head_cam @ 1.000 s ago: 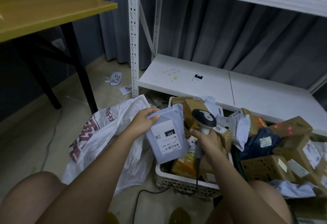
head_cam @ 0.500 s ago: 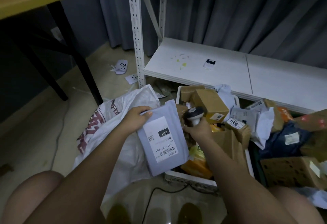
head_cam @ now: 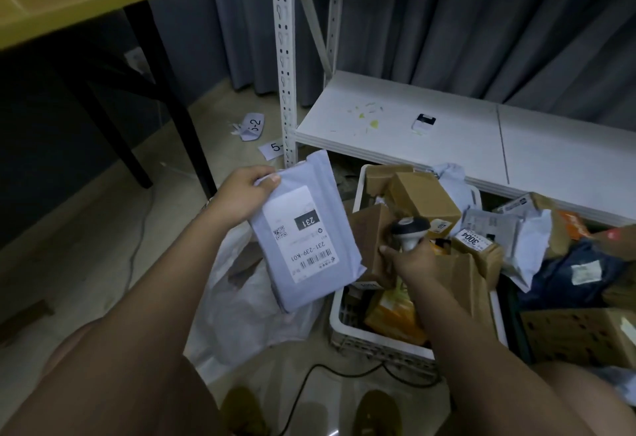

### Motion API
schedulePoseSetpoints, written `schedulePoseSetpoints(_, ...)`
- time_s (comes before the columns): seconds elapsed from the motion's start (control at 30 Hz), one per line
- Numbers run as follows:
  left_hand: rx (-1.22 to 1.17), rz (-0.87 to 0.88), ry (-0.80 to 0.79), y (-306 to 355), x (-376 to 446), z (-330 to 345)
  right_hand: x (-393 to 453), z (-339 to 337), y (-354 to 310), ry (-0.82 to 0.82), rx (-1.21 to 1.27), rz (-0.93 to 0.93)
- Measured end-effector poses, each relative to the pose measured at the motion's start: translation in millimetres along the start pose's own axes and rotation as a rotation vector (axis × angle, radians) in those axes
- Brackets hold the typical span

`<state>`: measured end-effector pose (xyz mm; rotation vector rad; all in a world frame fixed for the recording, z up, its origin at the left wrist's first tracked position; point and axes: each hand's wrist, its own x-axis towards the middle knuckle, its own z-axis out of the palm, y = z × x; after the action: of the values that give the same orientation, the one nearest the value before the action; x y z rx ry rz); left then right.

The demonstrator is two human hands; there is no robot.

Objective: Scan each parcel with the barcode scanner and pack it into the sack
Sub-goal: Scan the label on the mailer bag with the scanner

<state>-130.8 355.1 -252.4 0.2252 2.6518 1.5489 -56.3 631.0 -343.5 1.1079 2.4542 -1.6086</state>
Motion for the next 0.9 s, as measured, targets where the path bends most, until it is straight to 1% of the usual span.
schedulePoseSetpoints(0.1,0.008,-0.024,0.028,2.4,-5.3,6.0,-15.1,-12.4,-12.4,-0.015,0.150,-0.030)
schedulePoseSetpoints(0.17,-0.022,-0.039,0.051,4.6,-8.0,11.8,-31.1,-22.7,-21.7,-0.091,0.206,-0.076)
schedulePoseSetpoints(0.27,-0.131,-0.040,0.050,13.9,-16.9,17.5,-56.7,-36.5,-31.9,-0.199,0.239,-0.165)
schedulePoseSetpoints(0.33,-0.230,-0.070,0.082,18.3,-23.8,17.1,-71.8,-43.2,-36.8,-0.188,0.282,-0.202)
schedulePoseSetpoints(0.4,-0.317,-0.100,0.132,21.4,-32.0,12.1,-85.7,-48.1,-39.1,-0.127,0.344,-0.218)
schedulePoseSetpoints(0.47,-0.415,-0.157,0.215,20.6,-38.6,6.8,-97.5,-51.0,-39.9,-0.069,0.426,-0.216)
schedulePoseSetpoints(0.53,-0.608,-0.244,0.268,20.5,-46.7,4.6,-107.9,-51.1,-41.7,-0.067,0.491,-0.205)
schedulePoseSetpoints(0.6,-0.795,-0.319,0.269,20.3,-57.9,7.5,-118.6,-47.8,-48.5,-0.103,0.513,-0.225)
schedulePoseSetpoints(0.73,-0.995,-0.436,0.282,15.8,-81.6,8.5,-130.3,-36.8,-69.2,-0.110,0.487,-0.291)
schedulePoseSetpoints(0.8,-1.058,-0.448,0.277,11.9,-90.5,4.5,-128.7,-32.2,-77.3,-0.095,0.461,-0.309)
schedulePoseSetpoints(0.9,-1.052,-0.426,0.261,15.6,-102.9,-2.6,-126.5,-26.6,-82.5,-0.124,0.458,-0.273)
